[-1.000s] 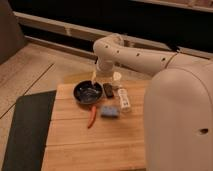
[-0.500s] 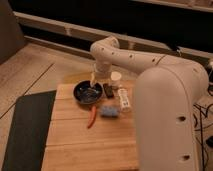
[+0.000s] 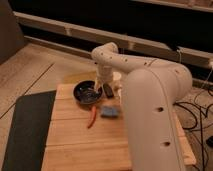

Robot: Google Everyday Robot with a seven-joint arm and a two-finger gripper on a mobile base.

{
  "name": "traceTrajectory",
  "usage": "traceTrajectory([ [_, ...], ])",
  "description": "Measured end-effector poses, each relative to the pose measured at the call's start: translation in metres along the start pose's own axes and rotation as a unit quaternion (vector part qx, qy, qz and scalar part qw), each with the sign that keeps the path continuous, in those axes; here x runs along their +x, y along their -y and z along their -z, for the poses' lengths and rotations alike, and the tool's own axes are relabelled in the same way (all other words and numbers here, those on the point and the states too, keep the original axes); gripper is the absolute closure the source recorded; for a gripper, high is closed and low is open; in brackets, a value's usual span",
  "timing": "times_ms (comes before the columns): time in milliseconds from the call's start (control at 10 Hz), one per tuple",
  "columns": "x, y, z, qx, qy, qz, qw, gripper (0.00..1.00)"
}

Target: Pick up the ceramic bowl

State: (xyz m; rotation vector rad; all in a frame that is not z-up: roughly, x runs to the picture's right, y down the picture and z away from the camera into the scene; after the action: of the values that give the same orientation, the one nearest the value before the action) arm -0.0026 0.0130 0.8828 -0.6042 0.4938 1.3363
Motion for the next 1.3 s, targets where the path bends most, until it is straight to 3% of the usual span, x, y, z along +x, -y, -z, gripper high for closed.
traceTrajectory([
  [300,-0.002,-0.005,-0.033,0.011,-0.042,0.011,0.999,0.35],
  [800,-0.001,-0.006,-0.033,0.013,-0.042,0.013,0.9989,0.35],
  [900,-0.002,-0.006,-0.03,0.019,-0.035,0.018,0.999,0.35],
  [1200,-0.013,-0.022,-0.002,0.034,0.043,0.049,0.9973,0.35],
  [1300,-0.014,-0.022,0.003,0.037,0.058,0.051,0.9963,0.35],
])
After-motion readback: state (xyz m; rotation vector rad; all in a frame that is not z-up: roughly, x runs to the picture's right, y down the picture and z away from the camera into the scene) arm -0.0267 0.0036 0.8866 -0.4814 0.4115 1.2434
